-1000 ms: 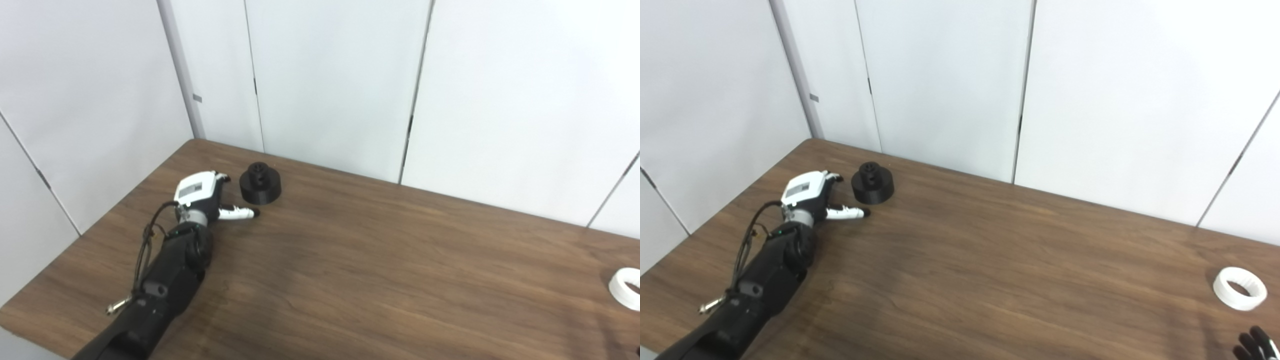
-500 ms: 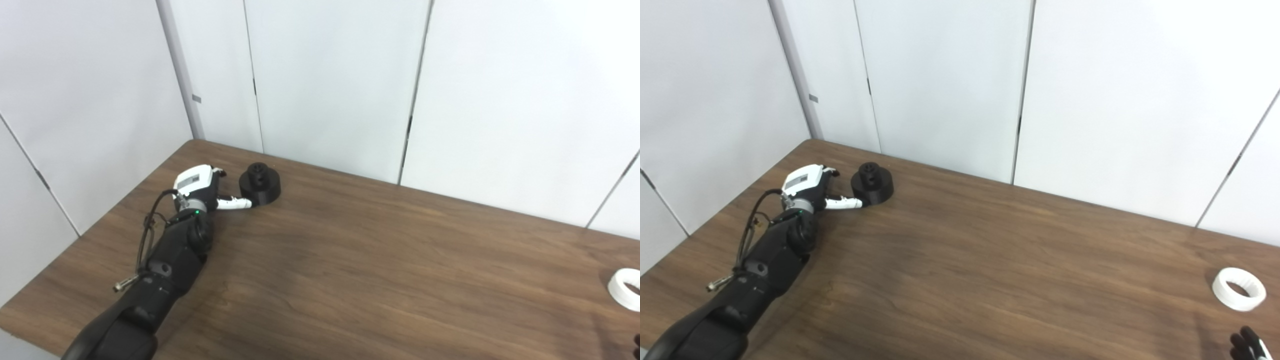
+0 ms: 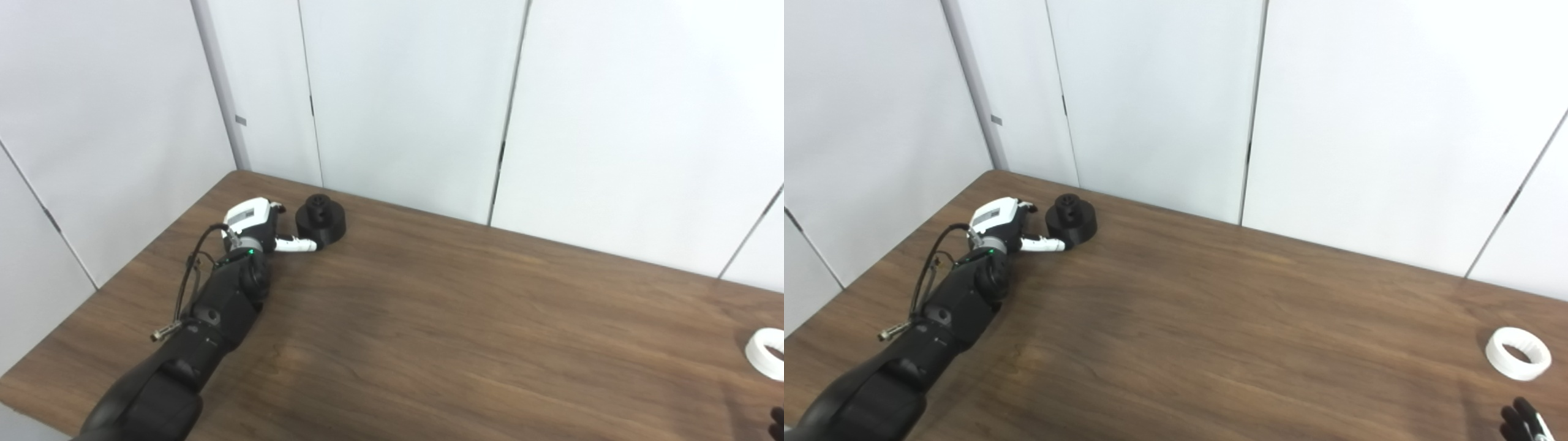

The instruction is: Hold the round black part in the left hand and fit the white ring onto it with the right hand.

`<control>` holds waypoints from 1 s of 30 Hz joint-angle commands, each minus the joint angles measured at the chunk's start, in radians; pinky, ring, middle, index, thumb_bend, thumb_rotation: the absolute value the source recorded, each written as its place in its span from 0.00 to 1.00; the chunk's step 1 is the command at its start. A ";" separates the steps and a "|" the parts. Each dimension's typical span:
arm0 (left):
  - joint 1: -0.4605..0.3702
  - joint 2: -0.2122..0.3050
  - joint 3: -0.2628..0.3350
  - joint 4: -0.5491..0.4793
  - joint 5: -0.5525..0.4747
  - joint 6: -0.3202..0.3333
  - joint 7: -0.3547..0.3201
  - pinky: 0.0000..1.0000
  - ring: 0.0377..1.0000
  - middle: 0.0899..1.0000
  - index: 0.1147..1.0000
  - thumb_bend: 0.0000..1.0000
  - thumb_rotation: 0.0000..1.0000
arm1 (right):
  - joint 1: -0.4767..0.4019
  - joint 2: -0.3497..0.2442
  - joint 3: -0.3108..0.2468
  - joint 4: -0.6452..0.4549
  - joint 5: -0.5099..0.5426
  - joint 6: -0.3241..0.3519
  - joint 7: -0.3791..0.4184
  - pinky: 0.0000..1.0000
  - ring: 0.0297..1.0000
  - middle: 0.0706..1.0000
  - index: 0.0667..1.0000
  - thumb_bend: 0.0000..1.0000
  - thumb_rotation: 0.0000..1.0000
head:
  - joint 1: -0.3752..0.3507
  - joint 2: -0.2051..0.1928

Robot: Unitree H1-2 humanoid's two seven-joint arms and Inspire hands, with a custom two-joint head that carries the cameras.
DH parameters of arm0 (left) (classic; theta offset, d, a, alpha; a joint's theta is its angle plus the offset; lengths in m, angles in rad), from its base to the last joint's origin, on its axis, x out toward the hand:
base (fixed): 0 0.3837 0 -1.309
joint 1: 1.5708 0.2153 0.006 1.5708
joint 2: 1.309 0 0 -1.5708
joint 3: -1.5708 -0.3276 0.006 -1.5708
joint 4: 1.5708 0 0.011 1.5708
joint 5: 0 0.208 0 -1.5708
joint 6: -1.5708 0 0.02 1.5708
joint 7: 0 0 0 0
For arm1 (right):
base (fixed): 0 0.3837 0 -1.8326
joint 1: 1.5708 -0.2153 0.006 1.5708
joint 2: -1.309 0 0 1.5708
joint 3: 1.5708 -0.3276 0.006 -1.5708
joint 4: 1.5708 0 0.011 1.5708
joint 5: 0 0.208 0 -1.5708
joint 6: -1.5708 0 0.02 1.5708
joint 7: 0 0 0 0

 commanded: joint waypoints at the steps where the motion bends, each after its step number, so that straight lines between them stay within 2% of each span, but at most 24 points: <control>1: -0.059 0.026 0.001 -0.019 -0.005 -0.019 0.021 1.00 1.00 1.00 0.87 1.00 0.59 | -0.011 -0.011 -0.004 -0.045 0.000 -0.027 -0.002 0.97 0.96 0.94 0.94 0.79 0.97 | 0.000 0.001; 8: -0.074 0.023 -0.024 -0.024 -0.001 -0.012 0.009 1.00 1.00 1.00 0.88 1.00 0.61 | -0.011 -0.007 -0.006 -0.046 -0.003 -0.029 -0.004 0.97 0.95 0.93 0.94 0.80 0.98 | 0.001 0.004; 19: -0.090 0.015 -0.023 -0.021 -0.038 -0.012 0.003 1.00 1.00 1.00 0.91 1.00 0.56 | -0.007 -0.009 -0.002 -0.061 0.001 -0.024 0.002 0.99 0.98 0.95 0.95 0.78 0.99 | -0.003 0.008; 22: -0.095 0.013 -0.026 -0.018 -0.040 -0.015 0.005 1.00 1.00 1.00 0.91 1.00 0.55 | -0.007 -0.007 -0.001 -0.063 -0.003 -0.024 0.000 0.96 0.96 0.94 0.94 0.77 0.99 | -0.004 0.008; 30: -0.118 0.006 -0.026 -0.007 -0.053 -0.021 -0.002 1.00 1.00 1.00 0.89 1.00 0.55 | -0.003 -0.005 0.006 -0.071 -0.020 -0.022 -0.005 1.00 0.98 0.94 0.94 0.74 1.00 | -0.007 0.009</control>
